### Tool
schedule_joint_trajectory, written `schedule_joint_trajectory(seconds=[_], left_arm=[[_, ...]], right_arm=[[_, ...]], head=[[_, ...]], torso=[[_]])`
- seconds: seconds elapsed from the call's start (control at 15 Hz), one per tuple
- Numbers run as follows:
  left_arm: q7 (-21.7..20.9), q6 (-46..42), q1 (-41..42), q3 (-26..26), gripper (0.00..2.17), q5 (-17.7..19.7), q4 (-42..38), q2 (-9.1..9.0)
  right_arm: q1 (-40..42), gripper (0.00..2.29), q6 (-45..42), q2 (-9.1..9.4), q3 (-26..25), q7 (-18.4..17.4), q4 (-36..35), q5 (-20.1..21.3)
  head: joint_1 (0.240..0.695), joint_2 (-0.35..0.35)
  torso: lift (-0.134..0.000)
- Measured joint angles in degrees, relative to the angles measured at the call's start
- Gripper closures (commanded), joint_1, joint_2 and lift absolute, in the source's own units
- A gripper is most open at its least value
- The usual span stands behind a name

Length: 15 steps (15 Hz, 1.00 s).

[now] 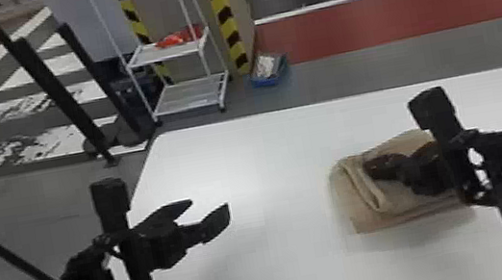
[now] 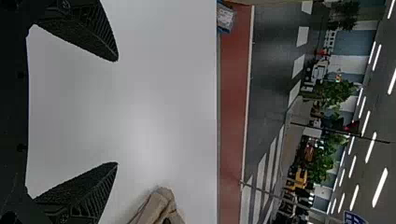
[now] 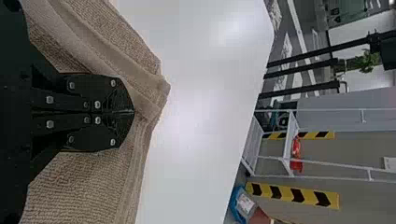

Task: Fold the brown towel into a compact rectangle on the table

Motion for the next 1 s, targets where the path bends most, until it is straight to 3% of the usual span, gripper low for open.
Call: schedule_joint_trajectory(seconds=[0.47, 0.87, 1.0], left_arm=[[0.47, 0.23, -1.24, -0.09, 0.08, 0.01, -0.20, 0.13], [0.49, 0.44, -2.52, -0.72, 0.08, 0.00, 0.80, 0.30], [0.49, 0.49, -2.86, -1.02, 0.08, 0.00, 1.18, 0.30]], right_arm=[[3.60, 2.04, 9.17, 0.00, 0.96, 15.18, -7.44, 0.10], [9.23, 2.04, 18.98, 0.00, -0.34, 32.67, -18.69, 7.73], [11.06, 2.04, 20.12, 0.01, -3.13, 35.52, -22.69, 9.55]], head=[[0.695, 0.350], [0.695, 0.350], [0.695, 0.350]], torso=[[-0.128], [-0.128], [-0.128]])
